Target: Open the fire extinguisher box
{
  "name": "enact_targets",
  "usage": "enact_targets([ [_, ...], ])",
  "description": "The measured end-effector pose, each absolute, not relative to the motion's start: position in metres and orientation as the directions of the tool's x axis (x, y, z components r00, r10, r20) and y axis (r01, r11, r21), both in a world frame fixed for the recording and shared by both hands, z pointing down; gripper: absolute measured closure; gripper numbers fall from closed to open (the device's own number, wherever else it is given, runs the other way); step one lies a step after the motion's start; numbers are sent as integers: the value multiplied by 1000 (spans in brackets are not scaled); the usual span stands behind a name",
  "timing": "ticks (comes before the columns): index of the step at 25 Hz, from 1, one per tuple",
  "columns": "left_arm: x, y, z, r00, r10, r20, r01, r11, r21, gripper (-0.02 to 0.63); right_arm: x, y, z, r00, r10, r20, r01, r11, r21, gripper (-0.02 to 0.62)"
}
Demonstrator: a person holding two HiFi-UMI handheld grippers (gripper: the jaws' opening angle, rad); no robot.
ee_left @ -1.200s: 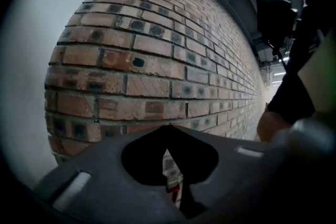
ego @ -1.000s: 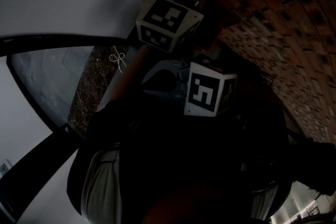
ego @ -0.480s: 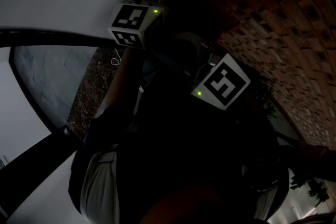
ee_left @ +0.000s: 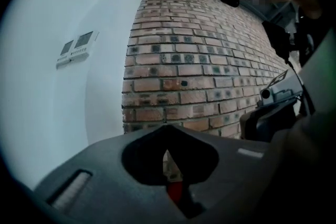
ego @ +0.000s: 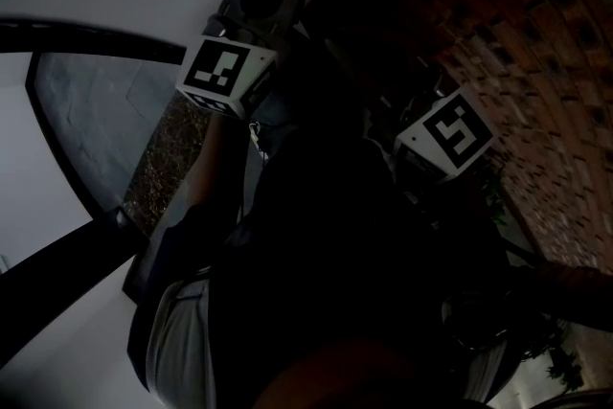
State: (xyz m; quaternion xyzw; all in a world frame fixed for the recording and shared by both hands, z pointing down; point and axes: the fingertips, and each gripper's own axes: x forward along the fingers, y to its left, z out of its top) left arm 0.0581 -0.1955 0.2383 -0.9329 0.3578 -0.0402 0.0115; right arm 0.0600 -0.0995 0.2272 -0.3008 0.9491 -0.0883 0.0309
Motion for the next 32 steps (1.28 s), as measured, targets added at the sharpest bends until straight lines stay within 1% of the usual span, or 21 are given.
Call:
enact_targets([
  [3, 47, -189, 238, 747, -663, 60, -660, -749, -59, 611, 49, -101, 224, -825, -565, -26, -552, 813, -185, 594],
  [5, 40, -186, 239, 751, -658, 57, -656, -753, -47, 611, 41, -102, 224, -822, -569, -19, -557, 812, -175, 594],
  [10, 17, -182, 240, 761, -648, 33, -644, -760, -82, 612, 27, -117, 231, -774, -633, 21, -626, 760, -174, 595],
  [15, -19, -174, 227, 772, -636, -15, -635, -769, -76, 612, -2, -126, 227, -732, -681, 29, -677, 721, -148, 594],
  [18, -45, -169, 227, 792, -611, -5, -608, -787, -108, 612, -19, -129, 224, -708, -706, 36, -704, 699, -126, 595],
  [24, -86, -154, 231, 810, -585, 25, -581, -809, -89, 611, -49, -134, 229, -671, -740, 45, -739, 664, -116, 595],
  [28, -108, -139, 228, 827, -562, 21, -558, -825, -92, 611, -79, -125, 228, -709, -703, 46, -704, 705, -82, 594],
  [32, -125, -112, 215, 885, -466, 6, -464, -882, -78, 611, -120, -107, 222, -815, -577, 52, -579, 813, -61, 594],
])
